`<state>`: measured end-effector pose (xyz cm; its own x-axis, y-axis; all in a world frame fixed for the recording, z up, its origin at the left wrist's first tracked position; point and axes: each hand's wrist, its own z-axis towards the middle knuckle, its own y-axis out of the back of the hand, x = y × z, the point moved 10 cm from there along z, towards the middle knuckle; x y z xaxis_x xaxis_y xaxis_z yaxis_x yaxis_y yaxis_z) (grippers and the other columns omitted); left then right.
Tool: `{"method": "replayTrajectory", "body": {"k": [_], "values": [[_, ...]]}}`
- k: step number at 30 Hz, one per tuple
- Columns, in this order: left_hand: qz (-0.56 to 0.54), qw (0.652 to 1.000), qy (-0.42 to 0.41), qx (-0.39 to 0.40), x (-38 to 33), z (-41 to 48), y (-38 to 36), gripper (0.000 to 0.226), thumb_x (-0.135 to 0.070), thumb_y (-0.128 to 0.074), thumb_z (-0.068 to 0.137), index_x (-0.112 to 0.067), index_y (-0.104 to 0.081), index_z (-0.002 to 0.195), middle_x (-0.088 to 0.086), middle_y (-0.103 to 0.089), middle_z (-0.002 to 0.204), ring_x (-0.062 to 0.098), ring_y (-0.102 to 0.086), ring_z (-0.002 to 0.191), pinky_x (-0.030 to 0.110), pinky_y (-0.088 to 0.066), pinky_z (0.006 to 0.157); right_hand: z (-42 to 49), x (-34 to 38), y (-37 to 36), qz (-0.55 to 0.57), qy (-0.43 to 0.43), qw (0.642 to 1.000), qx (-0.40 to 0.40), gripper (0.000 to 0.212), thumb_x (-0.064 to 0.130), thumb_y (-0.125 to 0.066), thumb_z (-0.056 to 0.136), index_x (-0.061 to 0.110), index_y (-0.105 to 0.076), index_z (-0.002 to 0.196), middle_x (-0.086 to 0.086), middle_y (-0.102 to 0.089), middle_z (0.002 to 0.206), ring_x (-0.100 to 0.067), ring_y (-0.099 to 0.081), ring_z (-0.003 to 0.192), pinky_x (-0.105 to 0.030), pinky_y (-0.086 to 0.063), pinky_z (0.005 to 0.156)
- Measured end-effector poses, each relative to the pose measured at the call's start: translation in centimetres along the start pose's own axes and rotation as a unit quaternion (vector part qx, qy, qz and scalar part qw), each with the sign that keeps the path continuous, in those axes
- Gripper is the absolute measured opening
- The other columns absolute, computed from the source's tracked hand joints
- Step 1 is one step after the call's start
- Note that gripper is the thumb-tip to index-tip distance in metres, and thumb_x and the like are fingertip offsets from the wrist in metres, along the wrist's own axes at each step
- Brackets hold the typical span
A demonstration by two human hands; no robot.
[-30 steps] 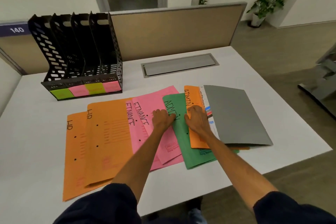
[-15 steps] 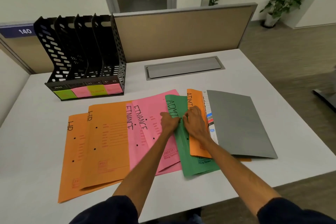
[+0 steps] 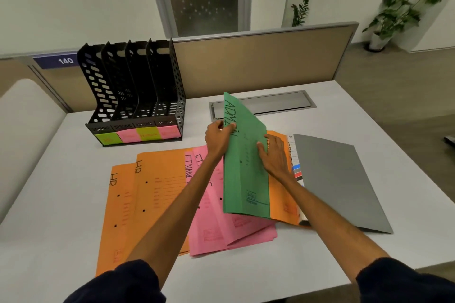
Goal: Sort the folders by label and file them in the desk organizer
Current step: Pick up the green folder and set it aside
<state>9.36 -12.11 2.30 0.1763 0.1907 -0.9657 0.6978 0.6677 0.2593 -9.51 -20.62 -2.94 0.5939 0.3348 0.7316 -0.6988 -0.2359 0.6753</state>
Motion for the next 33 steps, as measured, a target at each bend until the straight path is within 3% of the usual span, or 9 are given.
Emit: {"method": "replayTrajectory", "body": {"k": [3,7,10,12,15,18,23,29,33], "values": [[-0.048,0.999,-0.016,0.01,-2.4,1.8,2.3,0.026,-0.022,-0.063,0.086,-0.005,-0.071,0.104,0.013,-0.074,0.1,0.031,-0.072,0.086,0.047,-0.058,0.08,0.8,0.5,-1.0,0.073,-0.055,0.995,0.033,0.059,0.038,-0.048,0.099,0.006,-0.031,0.146,-0.015,-0.03,0.148,-0.029,-0.035,0.135,-0.04,-0.035,0.109],[-0.114,0.993,-0.034,-0.012,-5.5,3.6,5.6,0.024,-0.017,-0.065,0.087,0.0,-0.071,0.103,0.019,-0.073,0.099,0.037,-0.071,0.089,0.054,-0.057,0.082,1.6,1.9,-2.8,0.223,-0.128,0.962,0.096,0.062,0.044,-0.051,0.097,0.009,-0.031,0.144,-0.015,-0.037,0.147,-0.03,-0.042,0.131,-0.045,-0.039,0.109],[-0.16,0.986,-0.052,-0.019,-7.2,4.5,7.3,0.017,-0.011,-0.062,0.09,0.0,-0.071,0.1,0.015,-0.074,0.092,0.027,-0.072,0.077,0.043,-0.061,0.071,2.2,2.5,-3.2,0.302,-0.164,0.933,0.105,0.067,0.047,-0.057,0.092,0.01,-0.033,0.142,-0.009,-0.046,0.139,-0.025,-0.049,0.121,-0.04,-0.042,0.101],[-0.177,0.982,-0.062,-0.019,-8.0,4.7,8.2,0.014,-0.012,-0.061,0.092,-0.002,-0.07,0.098,0.01,-0.073,0.087,0.019,-0.071,0.069,0.034,-0.06,0.064,2.7,2.8,-3.1,0.328,-0.173,0.921,0.123,0.066,0.046,-0.064,0.088,0.009,-0.043,0.138,-0.007,-0.054,0.134,-0.027,-0.052,0.122,-0.044,-0.041,0.104],[-0.186,0.979,-0.076,-0.026,-8.7,5.1,9.2,0.016,-0.013,-0.056,0.097,-0.001,-0.066,0.097,0.008,-0.07,0.082,0.01,-0.069,0.061,0.026,-0.058,0.057,2.8,3.4,-3.3,0.359,-0.172,0.893,0.208,0.048,0.034,-0.067,0.086,0.012,-0.058,0.128,-0.005,-0.062,0.125,-0.028,-0.052,0.122,-0.048,-0.039,0.107],[-0.189,0.978,-0.09,-0.021,-9.3,5.2,9.5,0.018,-0.013,-0.052,0.099,0.0,-0.065,0.099,0.006,-0.069,0.081,0.007,-0.068,0.06,0.022,-0.055,0.054,2.9,3.3,-2.7,0.395,-0.166,0.866,0.258,0.048,0.02,-0.066,0.086,0.012,-0.055,0.132,-0.007,-0.061,0.13,-0.028,-0.05,0.125,-0.044,-0.04,0.108],[-0.197,0.977,-0.083,0.001,-9.1,4.7,8.1,0.031,-0.023,-0.058,0.097,-0.001,-0.055,0.118,0.01,-0.07,0.101,0.012,-0.072,0.075,0.024,-0.058,0.061,4.4,2.3,0.3,0.488,-0.173,0.844,0.139,0.057,0.001,-0.07,0.081,0.006,-0.05,0.134,-0.02,-0.062,0.127,-0.032,-0.064,0.102,-0.043,-0.054,0.089],[-0.071,0.995,-0.039,0.055,-4.9,3.6,3.2,0.057,-0.03,-0.076,0.083,-0.01,-0.044,0.125,0.012,-0.062,0.12,0.029,-0.067,0.102,0.045,-0.058,0.084,6.9,0.5,6.0,0.512,-0.165,0.843,0.002,0.064,-0.002,-0.075,0.076,0.008,-0.049,0.134,-0.015,-0.064,0.125,-0.033,-0.063,0.108,-0.05,-0.052,0.094],[-0.029,0.997,-0.045,0.048,-4.1,2.8,0.1,0.051,-0.035,-0.072,0.086,-0.013,-0.042,0.122,0.004,-0.06,0.114,0.02,-0.065,0.097,0.032,-0.059,0.076,8.3,-1.0,9.7,0.483,-0.151,0.862,-0.03,0.06,-0.001,-0.078,0.074,0.015,-0.055,0.127,-0.012,-0.066,0.122,-0.031,-0.066,0.107,-0.049,-0.054,0.092]]}}
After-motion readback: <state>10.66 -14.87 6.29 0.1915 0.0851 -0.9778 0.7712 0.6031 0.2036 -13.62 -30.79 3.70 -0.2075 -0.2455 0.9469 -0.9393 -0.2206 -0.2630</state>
